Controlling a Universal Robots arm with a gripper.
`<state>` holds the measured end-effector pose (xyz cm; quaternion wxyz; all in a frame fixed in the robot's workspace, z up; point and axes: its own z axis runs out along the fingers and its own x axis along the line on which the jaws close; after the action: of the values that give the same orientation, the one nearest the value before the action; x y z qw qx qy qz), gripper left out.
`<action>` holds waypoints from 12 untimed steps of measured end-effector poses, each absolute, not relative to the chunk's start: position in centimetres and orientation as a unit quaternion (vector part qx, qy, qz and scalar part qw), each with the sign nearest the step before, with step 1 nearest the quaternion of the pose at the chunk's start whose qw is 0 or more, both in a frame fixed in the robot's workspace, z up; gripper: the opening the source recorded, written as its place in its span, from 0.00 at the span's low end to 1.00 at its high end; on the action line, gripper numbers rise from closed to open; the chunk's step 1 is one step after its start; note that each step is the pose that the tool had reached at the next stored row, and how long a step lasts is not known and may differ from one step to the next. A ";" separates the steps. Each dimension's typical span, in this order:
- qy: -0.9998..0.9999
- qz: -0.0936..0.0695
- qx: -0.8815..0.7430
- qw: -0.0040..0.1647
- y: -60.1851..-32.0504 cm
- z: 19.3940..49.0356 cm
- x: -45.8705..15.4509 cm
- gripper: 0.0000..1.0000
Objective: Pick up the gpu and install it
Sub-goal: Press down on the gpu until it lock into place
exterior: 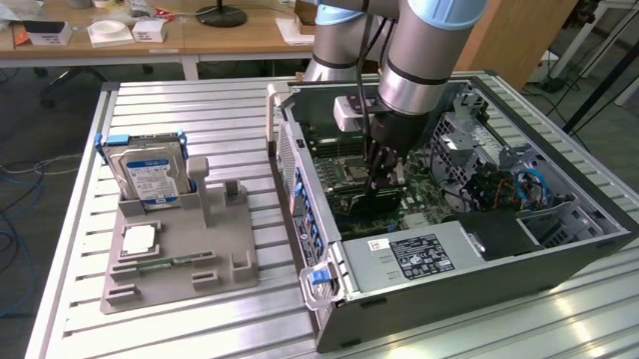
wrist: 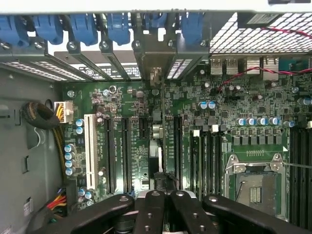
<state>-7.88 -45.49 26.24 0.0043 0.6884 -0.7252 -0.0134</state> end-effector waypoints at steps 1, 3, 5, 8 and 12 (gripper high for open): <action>-0.725 -0.013 0.688 0.005 -45.5 26.1 -7.9 0.11; -0.725 -0.012 0.689 0.005 -45.5 25.8 -7.9 0.11; -0.725 -0.012 0.688 0.005 -45.5 25.8 -7.9 0.11; -0.725 -0.014 0.688 0.002 -45.4 26.2 -7.9 0.11; -0.725 -0.013 0.688 0.003 -45.5 28.1 -7.9 0.11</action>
<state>-7.88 -45.48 28.07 0.0027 0.6884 -0.7252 -0.0131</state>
